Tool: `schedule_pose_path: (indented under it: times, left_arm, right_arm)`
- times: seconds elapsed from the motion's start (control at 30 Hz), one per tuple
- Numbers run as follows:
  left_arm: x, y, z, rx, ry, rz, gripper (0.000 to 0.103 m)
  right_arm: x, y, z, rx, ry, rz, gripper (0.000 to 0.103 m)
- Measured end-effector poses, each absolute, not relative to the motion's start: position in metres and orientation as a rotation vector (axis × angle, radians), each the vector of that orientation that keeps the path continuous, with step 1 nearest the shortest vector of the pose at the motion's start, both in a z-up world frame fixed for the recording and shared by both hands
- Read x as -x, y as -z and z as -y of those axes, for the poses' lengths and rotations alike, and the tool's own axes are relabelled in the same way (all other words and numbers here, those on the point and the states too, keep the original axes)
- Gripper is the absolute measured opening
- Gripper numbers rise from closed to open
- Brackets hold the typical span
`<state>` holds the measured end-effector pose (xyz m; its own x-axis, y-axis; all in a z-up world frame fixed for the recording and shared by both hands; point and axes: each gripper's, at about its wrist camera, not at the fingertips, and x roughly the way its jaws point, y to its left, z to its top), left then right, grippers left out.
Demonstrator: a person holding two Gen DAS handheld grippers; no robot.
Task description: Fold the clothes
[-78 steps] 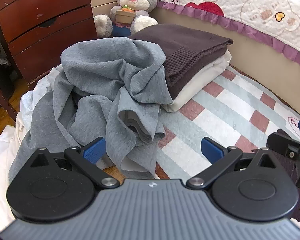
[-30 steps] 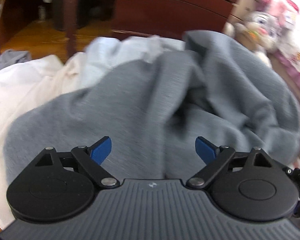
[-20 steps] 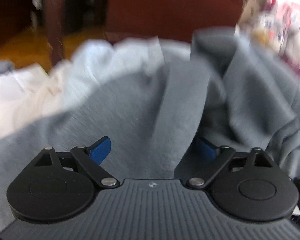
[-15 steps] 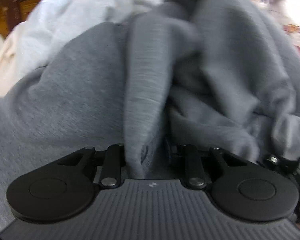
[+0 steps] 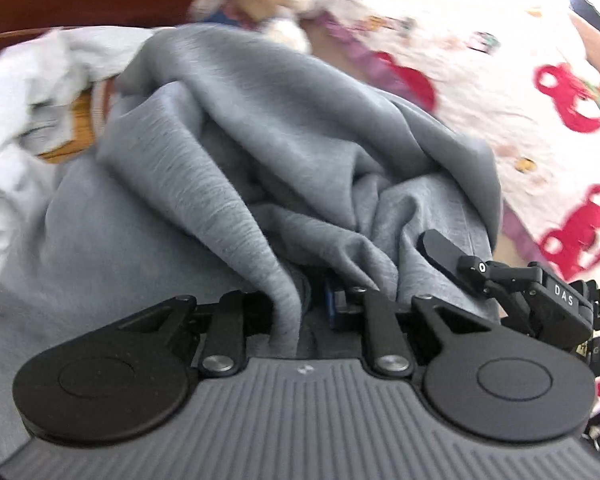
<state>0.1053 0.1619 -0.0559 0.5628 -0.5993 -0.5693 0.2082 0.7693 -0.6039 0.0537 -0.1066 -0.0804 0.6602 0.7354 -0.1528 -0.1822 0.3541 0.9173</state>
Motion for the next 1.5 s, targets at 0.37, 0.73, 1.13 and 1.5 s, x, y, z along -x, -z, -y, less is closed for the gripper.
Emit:
schedule_pose_path:
  times: [0.37, 0.73, 1.13, 1.5]
  left_arm:
    - [-0.052, -0.016, -0.068, 0.417, 0.811, -0.796, 0.015]
    - [0.006, -0.107, 0.074, 0.23, 1.177, -0.639, 0.015]
    - [0.077, -0.08, 0.331, -0.23, 1.451, -0.734, 0.024]
    - [0.075, 0.063, 0.364, -0.347, 1.35, -0.878, 0.041]
  right_arm:
    - [0.032, 0.01, 0.186, -0.932, -0.63, -0.427, 0.031]
    - [0.14, -0.089, 0.292, -0.782, -0.472, -0.204, 0.029]
    - [0.277, -0.113, 0.417, -0.458, 0.487, -0.226, 0.059]
    - [0.335, 0.085, 0.483, -0.967, 0.883, -0.286, 0.062]
